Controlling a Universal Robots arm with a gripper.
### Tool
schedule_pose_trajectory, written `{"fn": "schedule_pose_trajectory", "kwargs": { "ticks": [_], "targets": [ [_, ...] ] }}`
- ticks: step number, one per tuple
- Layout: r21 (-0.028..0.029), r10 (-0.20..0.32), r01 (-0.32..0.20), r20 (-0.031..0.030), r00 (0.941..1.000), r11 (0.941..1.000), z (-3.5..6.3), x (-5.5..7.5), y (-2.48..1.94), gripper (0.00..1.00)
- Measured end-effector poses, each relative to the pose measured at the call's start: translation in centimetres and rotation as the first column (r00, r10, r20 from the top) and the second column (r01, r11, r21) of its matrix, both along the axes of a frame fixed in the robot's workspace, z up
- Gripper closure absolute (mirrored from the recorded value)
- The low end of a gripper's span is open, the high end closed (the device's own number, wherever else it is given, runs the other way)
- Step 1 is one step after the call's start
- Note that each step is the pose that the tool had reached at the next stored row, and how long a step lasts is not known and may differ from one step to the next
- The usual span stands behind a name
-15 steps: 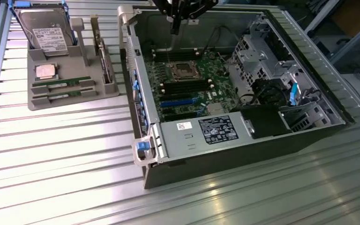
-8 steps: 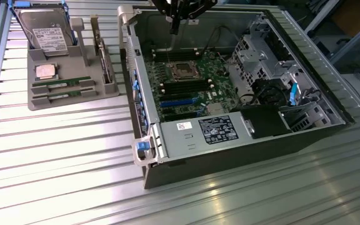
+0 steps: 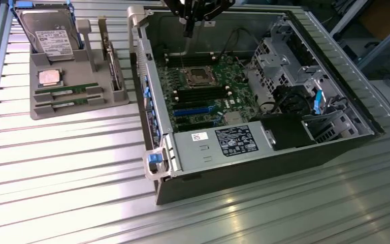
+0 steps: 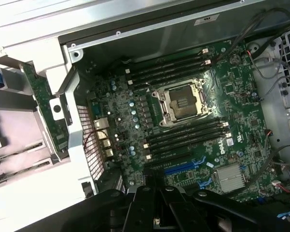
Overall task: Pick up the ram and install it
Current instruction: 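Reach for the ram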
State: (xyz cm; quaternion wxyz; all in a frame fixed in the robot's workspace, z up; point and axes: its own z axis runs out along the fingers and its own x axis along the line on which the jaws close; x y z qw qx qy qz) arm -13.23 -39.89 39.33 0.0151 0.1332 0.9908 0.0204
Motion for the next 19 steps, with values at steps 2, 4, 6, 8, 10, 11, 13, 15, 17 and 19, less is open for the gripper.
{"fn": "schedule_pose_trajectory", "kwargs": {
  "ticks": [2, 4, 6, 8, 10, 11, 13, 15, 17, 19],
  "targets": [
    [0.0, 0.0, 0.0, 0.0, 1.0, 1.0, 0.0, -0.03, 0.0, 0.89],
    [0.0001, 0.0, 0.0, 0.0, 1.0, 1.0, 0.0, -0.07, 0.0, 0.89],
    [0.0, 0.0, 0.0, 0.0, 1.0, 1.0, 0.0, -0.11, 0.0, 0.89],
    [0.0, 0.0, 0.0, 0.0001, 1.0, 1.0, 0.0, -0.19, 0.0, 0.89],
    [0.0, 0.0, 0.0, 0.0, 1.0, 1.0, 0.0, -0.28, 0.0, 0.89],
    [0.0, 0.0, 0.0, 0.0001, 1.0, 1.0, 0.0, -0.32, 0.0, 0.89],
    [0.0, 0.0, 0.0, 0.0, 1.0, 1.0, 0.0, -0.37, 0.0, 0.89],
    [0.0, 0.0, 0.0, 0.0, 1.0, 1.0, 0.0, -0.45, 0.0, 0.89],
    [0.0, 0.0, 0.0, 0.0001, 1.0, 1.0, 0.0, -0.54, 0.0, 0.89],
    [0.0, 0.0, 0.0, 0.0, 1.0, 1.0, 0.0, -0.63, 0.0, 0.89]
  ]
}}
